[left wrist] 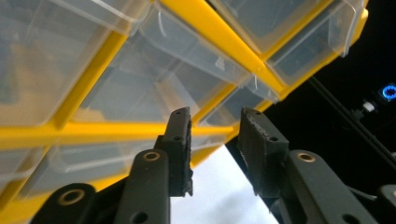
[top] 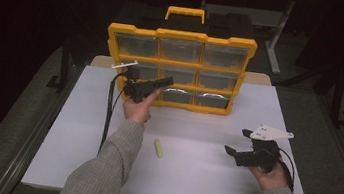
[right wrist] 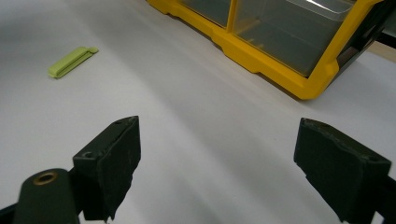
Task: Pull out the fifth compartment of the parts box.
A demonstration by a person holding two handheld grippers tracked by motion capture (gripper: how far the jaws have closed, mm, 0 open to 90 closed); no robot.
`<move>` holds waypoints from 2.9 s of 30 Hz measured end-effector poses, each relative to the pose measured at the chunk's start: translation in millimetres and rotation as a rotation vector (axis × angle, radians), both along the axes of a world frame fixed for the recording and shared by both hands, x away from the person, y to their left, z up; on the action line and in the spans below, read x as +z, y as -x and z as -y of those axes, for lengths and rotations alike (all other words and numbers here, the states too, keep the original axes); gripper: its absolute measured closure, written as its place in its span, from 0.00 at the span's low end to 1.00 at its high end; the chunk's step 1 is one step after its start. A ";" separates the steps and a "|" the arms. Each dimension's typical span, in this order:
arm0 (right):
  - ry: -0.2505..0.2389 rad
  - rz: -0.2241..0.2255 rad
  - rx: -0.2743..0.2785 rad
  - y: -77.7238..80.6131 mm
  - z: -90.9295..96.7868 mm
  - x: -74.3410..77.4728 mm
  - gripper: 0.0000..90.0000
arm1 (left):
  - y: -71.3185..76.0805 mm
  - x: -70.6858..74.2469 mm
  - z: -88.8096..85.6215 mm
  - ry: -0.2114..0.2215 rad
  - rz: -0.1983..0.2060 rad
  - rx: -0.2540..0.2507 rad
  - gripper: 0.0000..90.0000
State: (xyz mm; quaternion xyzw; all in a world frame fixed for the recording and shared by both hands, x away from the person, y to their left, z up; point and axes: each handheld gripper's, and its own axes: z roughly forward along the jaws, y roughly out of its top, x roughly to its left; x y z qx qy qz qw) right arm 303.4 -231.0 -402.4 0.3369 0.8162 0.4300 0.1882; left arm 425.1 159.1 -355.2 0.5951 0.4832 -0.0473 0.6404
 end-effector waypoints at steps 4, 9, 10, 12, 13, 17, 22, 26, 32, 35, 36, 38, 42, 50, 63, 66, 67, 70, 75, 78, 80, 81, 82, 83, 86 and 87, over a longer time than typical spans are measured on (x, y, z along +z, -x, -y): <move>-0.001 0.000 -0.001 0.1 0.4 0.2 0.15 | -6.4 0.5 7.7 0.046 -0.007 0.021 0.74; -0.003 0.010 0.001 -0.1 1.0 0.6 0.15 | -13.0 2.0 12.3 0.046 -0.010 0.033 0.78; -0.003 0.009 0.001 -0.1 1.1 0.7 0.15 | -13.9 2.1 13.4 0.054 -0.009 0.042 0.79; -0.004 0.010 0.002 -0.2 1.0 0.6 0.15 | -15.6 1.6 14.4 0.068 -0.010 0.048 0.81; -0.004 0.010 0.002 -0.2 1.0 0.6 0.15 | -16.1 1.7 15.0 0.070 -0.009 0.051 0.81; -0.002 0.009 0.001 0.0 0.6 0.8 0.15 | -18.5 2.1 16.9 0.068 -0.015 0.066 0.83; -0.001 0.011 0.001 -0.3 0.8 0.9 0.15 | -21.2 0.5 16.5 0.091 -0.023 0.082 0.86; -0.004 0.014 0.000 0.0 0.7 1.2 0.15 | -21.7 -0.1 17.3 0.105 -0.027 0.083 0.85; -0.001 0.015 0.005 -0.1 -0.5 1.1 0.15 | -21.5 -0.8 18.0 0.109 -0.025 0.077 0.86; -0.003 0.014 0.003 0.4 -0.6 1.1 0.15 | -20.4 -0.6 18.7 0.106 -0.021 0.078 0.88; -0.003 0.015 0.004 0.5 -0.5 1.1 0.15 | -20.0 -1.2 18.7 0.118 -0.021 0.076 0.88; -0.002 0.013 0.004 0.2 -0.3 0.9 0.15 | -18.8 -1.5 18.7 0.119 -0.023 0.077 0.89; 0.001 0.009 0.004 0.0 -0.1 0.5 0.15 | -17.3 -3.7 16.4 0.139 -0.028 0.077 0.92; 0.004 0.009 0.003 0.0 -0.3 0.3 0.15 | -14.8 -4.7 13.4 0.172 -0.047 0.070 0.92; 0.013 0.004 0.001 -0.6 -0.5 -1.1 0.15 | -6.1 -4.9 8.8 0.177 -0.048 0.038 0.92; 0.015 0.001 0.000 -0.5 -1.3 -1.5 0.15 | -1.7 -4.8 8.4 0.184 -0.047 0.027 0.92; 0.013 0.001 0.001 -0.7 -1.4 -1.7 0.15 | -0.6 -4.7 8.0 0.181 -0.047 0.025 0.92; 0.017 0.000 0.003 -1.2 -1.4 -2.1 0.15 | 3.9 -4.9 7.5 0.183 -0.035 0.012 0.92; 0.020 -0.002 0.000 -0.8 -2.0 -2.5 0.15 | 12.2 -4.2 6.9 0.171 -0.036 -0.001 0.92; 0.021 -0.005 -0.001 -1.0 -2.6 -2.8 0.15 | 14.5 -2.6 7.3 0.148 -0.023 -0.007 0.92; 0.025 -0.006 0.002 -0.9 -3.4 -3.0 0.15 | 15.1 -1.6 7.4 0.109 -0.001 -0.027 0.92; 0.025 -0.005 0.004 -0.9 -3.7 -3.1 0.15 | 15.0 -0.8 7.1 0.075 0.011 -0.049 0.92; 0.026 -0.004 0.003 -0.6 -3.9 -3.1 0.15 | 16.7 2.1 6.9 -0.005 0.033 -0.064 0.90; 0.027 -0.001 0.003 -0.2 -3.6 -2.9 0.15 | 18.9 4.3 5.9 -0.057 0.051 -0.075 0.88; 0.025 -0.004 0.001 0.0 -2.7 -3.1 0.15 | 22.7 10.9 3.3 -0.190 0.107 -0.135 0.79; 0.023 -0.005 0.001 -0.1 -2.7 -3.1 0.15 | 24.3 14.2 3.0 -0.235 0.128 -0.157 0.77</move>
